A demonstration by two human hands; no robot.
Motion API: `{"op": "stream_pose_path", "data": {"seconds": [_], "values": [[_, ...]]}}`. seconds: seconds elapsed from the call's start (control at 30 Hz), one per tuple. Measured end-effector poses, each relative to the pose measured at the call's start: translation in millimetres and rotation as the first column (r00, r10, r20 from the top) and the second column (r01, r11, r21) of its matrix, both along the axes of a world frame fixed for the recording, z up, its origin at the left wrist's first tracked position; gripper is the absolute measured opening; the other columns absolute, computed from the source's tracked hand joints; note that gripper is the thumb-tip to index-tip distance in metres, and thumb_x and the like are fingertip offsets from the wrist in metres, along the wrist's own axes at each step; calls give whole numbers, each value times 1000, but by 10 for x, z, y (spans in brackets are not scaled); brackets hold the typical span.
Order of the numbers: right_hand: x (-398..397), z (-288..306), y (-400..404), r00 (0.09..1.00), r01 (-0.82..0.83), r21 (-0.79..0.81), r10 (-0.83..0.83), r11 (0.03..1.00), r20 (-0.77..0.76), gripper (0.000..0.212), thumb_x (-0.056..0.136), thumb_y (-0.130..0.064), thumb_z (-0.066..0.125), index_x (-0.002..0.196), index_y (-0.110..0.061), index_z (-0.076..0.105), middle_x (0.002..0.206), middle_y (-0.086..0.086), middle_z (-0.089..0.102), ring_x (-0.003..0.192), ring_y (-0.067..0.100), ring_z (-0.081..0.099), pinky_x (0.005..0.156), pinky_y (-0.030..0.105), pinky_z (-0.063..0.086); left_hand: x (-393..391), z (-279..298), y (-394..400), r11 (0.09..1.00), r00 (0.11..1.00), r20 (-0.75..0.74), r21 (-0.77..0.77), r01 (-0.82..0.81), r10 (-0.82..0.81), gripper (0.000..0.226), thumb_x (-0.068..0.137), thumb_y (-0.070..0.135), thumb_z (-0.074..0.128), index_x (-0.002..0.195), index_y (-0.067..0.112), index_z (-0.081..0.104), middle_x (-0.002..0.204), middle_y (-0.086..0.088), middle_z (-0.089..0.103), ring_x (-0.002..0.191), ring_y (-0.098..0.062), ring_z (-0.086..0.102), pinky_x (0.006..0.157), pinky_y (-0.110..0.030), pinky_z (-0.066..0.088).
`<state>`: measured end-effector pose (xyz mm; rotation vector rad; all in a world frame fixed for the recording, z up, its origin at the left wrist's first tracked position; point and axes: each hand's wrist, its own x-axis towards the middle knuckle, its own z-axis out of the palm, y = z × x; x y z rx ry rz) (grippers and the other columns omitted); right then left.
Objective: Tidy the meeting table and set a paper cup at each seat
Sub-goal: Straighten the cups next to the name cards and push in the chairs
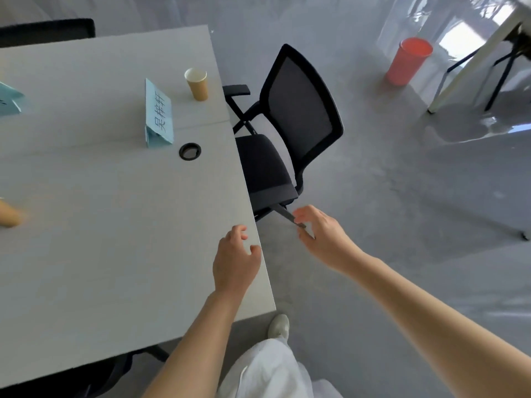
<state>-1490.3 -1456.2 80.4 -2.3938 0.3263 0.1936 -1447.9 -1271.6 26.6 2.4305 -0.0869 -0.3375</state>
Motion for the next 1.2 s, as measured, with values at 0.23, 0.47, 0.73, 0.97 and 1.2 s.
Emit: {"op": "stream_pose_path", "data": {"seconds": [0.23, 0.47, 0.73, 0.97, 1.2], "values": [[738, -8, -638, 1000, -18, 104, 20, 994, -18, 32, 96, -15, 47, 128, -18, 49, 122, -2, 60, 115, 14, 55, 94, 23, 43, 620, -10, -623, 998, 998, 26, 4, -65, 65, 40, 85, 18, 55, 124, 21, 51, 115, 7, 58, 108, -16, 54, 81, -33, 48], [1405, -58, -1352, 982, -171, 139, 180, 975, -55, 33, 98, -18, 47, 131, -18, 47, 125, -2, 61, 100, 12, 56, 85, 17, 41, 914, -48, -1297, 967, 968, 40, 48, -250, 248, 33, 92, 18, 53, 126, 20, 54, 117, 3, 61, 103, -12, 55, 73, -22, 40], [2198, 144, -1957, 933, -350, 186, 358, 918, -13, 33, 98, -18, 47, 132, -17, 47, 124, -2, 60, 99, 17, 63, 80, 17, 46, 1146, -33, -2011, 894, 896, 8, 55, -445, 445, 35, 93, 16, 51, 127, 18, 56, 120, 3, 61, 111, -15, 58, 82, -30, 50], [2952, 161, -1975, 889, -441, 212, 457, 872, -30, 35, 98, -19, 48, 133, -19, 46, 125, -5, 60, 99, 11, 58, 73, 13, 42, 1697, -18, -2009, 802, 802, 48, 23, -597, 595, 31, 94, 18, 52, 125, 17, 56, 121, 1, 62, 110, -18, 58, 84, -29, 49], [3776, 159, -1741, 868, -478, 193, 494, 857, -47, 34, 98, -21, 49, 132, -18, 48, 120, -6, 61, 107, 11, 58, 83, 20, 47, 2575, -90, -1695, 751, 748, 78, -8, -661, 659, 34, 94, 16, 53, 127, 11, 54, 127, -6, 58, 119, -23, 52, 90, -31, 45]]}}
